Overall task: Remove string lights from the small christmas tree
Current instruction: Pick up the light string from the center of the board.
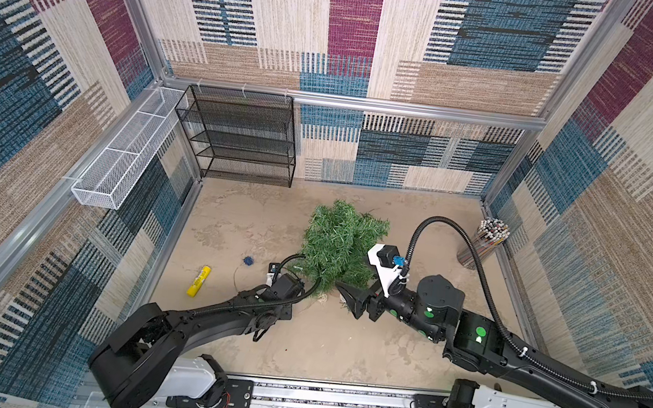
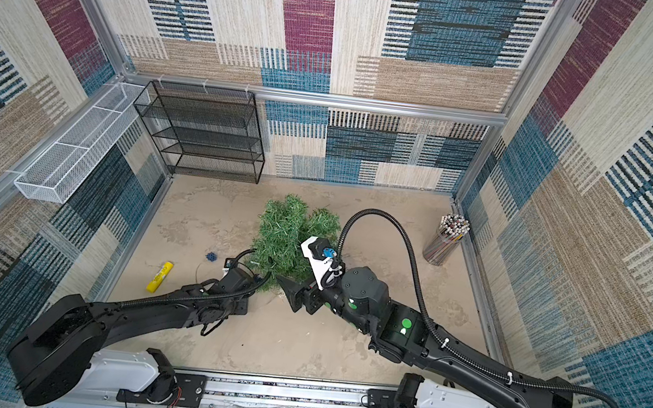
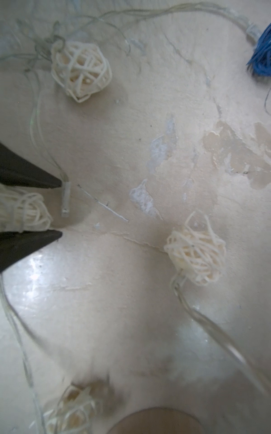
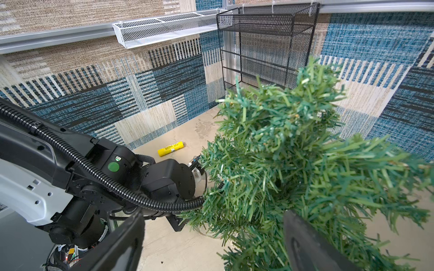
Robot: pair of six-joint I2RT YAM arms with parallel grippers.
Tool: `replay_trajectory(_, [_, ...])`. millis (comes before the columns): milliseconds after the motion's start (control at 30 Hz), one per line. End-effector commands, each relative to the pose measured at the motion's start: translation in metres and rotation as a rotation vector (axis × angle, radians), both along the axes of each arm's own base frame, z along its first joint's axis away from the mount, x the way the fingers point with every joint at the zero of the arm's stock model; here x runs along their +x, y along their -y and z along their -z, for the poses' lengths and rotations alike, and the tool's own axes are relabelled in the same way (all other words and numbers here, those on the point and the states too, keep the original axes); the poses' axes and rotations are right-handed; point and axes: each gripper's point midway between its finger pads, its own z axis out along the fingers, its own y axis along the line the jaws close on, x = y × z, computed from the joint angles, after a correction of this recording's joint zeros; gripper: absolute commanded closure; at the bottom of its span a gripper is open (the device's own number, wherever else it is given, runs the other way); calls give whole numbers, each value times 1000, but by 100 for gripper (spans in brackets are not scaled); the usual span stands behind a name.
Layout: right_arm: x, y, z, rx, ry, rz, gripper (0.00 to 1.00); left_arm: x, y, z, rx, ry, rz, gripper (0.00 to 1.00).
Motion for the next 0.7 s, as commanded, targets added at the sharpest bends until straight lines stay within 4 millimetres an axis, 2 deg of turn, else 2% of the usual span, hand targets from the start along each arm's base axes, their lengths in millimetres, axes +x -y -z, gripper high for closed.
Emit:
replay_trajectory(0, [1, 2, -2, 3, 13, 11, 7, 5, -5, -8, 31, 37, 3, 70])
replay_trajectory(200, [2, 1, -1, -2, 13, 13, 7, 6, -8, -27, 57, 55, 14, 71])
replay_trajectory(333, [1, 1, -2, 0, 16, 12, 7, 10, -13, -56, 92, 88, 26, 71])
replay_trajectory(467, [1, 4, -4, 2, 20, 17, 7, 11, -19, -97, 112, 147, 40, 72])
replay_trajectory(667, [0, 6, -7, 14, 27, 17, 6, 12, -28, -182, 113, 313, 87, 73])
